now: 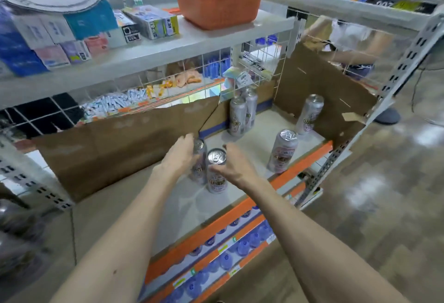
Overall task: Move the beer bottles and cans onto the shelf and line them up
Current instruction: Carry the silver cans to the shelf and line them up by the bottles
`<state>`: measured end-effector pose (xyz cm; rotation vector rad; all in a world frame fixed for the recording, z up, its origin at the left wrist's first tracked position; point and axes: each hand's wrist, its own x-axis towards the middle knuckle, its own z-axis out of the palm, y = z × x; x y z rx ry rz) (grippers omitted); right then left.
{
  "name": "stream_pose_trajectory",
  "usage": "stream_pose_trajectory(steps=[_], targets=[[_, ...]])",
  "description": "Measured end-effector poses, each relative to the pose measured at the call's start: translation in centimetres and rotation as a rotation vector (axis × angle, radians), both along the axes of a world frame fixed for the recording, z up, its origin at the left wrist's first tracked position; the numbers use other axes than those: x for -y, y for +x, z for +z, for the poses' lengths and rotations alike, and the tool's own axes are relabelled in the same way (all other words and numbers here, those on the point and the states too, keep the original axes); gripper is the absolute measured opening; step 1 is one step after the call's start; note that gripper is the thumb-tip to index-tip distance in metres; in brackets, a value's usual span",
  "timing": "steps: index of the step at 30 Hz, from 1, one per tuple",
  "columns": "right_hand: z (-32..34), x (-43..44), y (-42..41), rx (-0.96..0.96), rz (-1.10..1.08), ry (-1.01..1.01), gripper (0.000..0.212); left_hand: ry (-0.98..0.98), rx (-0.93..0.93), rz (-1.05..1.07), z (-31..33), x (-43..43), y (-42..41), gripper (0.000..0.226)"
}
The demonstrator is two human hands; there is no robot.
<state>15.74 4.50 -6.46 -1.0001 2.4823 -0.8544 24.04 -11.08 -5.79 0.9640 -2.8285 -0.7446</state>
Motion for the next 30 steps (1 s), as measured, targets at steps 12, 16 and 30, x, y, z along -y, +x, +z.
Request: stream_pose_trajectory(steps=[12, 16, 30], targets=[[0.8, 3.4, -4.4, 0.132, 0.004, -0.063, 0.042, 0.115, 0.051, -0.162, 0.4, 4.7, -4.0, 0.048], [1.0, 3.1, -3.2, 0.117, 0.021, -0.046, 0.044, 0.106, 0.007, -0.142, 0.8, 3.6, -2.2, 0.041], [3.5, 5.9, 17.4, -0.051, 0.402, -0.118, 0.039, -0.023, -0.073, 0.322, 7.8, -2.3, 28.1, 0.048]])
